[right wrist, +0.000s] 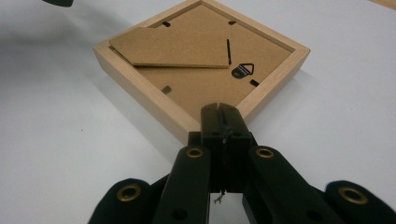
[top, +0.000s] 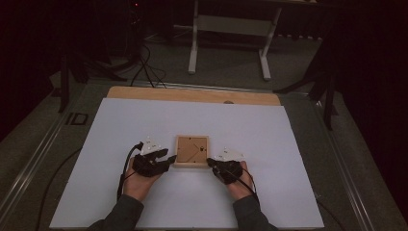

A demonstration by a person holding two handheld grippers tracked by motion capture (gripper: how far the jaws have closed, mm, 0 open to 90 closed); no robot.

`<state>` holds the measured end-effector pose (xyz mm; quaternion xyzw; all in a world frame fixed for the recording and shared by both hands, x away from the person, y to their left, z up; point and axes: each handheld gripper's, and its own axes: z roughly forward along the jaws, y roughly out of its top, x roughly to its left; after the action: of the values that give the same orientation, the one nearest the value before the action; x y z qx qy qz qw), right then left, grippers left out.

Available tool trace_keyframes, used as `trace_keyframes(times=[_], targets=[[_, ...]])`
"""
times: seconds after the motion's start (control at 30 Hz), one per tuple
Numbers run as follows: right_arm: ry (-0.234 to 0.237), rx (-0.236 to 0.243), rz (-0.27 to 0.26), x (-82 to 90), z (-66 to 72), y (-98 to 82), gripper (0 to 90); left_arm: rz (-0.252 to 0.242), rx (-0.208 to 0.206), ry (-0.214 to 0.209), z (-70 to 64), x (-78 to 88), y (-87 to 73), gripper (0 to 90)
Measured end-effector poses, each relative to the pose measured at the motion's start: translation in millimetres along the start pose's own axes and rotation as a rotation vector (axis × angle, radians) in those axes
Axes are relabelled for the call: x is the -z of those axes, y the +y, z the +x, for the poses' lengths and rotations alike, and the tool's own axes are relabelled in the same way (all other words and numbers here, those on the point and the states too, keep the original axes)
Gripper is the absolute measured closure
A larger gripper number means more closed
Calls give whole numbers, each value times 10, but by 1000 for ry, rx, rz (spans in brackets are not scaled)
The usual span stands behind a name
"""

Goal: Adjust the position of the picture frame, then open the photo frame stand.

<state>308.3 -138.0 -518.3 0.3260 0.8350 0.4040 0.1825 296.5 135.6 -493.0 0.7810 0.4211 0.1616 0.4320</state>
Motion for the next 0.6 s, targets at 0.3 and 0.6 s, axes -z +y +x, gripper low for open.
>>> trace_keyframes(times=[0.3, 0.6], targets=[[3, -8, -3, -1, -2, -3, 896, 79, -48, 0, -64, -121, 211, 490], [5, -24, -11, 1, -4, -15, 896, 194, -85, -19, -68, -272, 260, 468]])
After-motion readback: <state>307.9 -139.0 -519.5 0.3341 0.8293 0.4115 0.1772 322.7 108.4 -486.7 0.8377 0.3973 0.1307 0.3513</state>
